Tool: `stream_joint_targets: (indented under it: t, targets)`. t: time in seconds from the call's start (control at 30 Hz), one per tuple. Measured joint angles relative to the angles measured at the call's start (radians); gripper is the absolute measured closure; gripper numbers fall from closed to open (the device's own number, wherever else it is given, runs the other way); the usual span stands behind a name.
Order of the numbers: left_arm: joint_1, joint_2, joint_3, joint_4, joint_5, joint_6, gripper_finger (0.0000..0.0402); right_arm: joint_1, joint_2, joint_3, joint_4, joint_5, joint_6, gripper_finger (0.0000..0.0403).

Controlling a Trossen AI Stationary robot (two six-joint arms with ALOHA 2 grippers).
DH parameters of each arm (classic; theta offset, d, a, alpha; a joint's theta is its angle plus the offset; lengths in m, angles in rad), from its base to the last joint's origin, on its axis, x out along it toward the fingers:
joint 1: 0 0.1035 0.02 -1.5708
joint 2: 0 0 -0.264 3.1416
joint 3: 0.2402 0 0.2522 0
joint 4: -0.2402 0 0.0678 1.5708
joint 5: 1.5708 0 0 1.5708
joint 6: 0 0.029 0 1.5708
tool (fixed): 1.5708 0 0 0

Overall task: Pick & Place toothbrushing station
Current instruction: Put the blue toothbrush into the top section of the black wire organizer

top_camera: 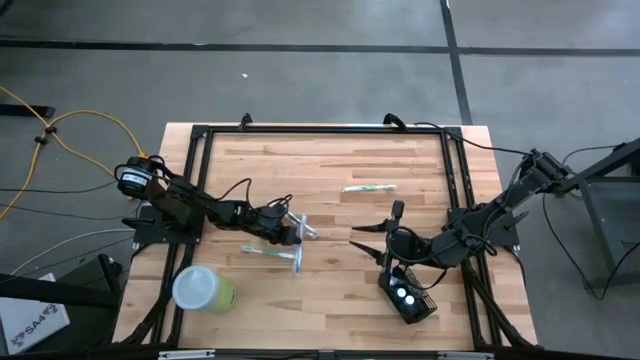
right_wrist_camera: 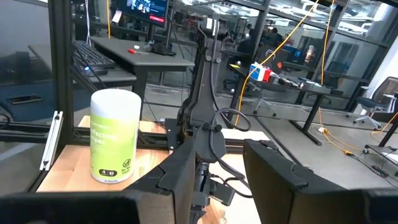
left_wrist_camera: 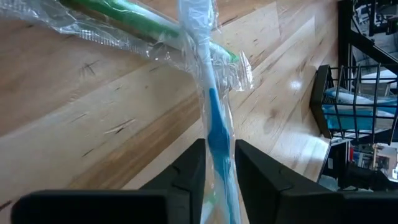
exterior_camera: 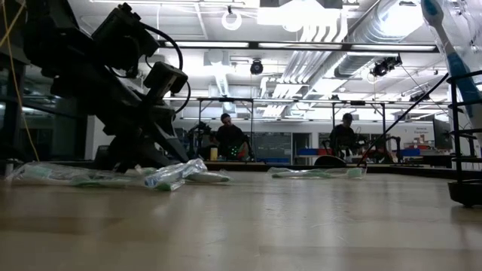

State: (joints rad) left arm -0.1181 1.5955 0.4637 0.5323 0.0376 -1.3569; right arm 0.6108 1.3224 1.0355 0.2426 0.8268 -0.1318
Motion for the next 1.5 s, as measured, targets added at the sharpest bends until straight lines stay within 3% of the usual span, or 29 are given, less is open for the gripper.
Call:
stream_joint_targets:
  t: [1.0, 1.5]
  targets:
    - [0.000, 0.002, -0.004, 0.037, -0.001, 0.104, 0.0346, 0.018, 0.000, 0.000, -0.007, 0.003, 0.003, 0.0275]
    - [0.000, 0.002, -0.002, 0.030, -0.002, 0.072, 0.0311, 0.018, 0.000, 0.000, -0.007, 0.003, 0.004, 0.0275]
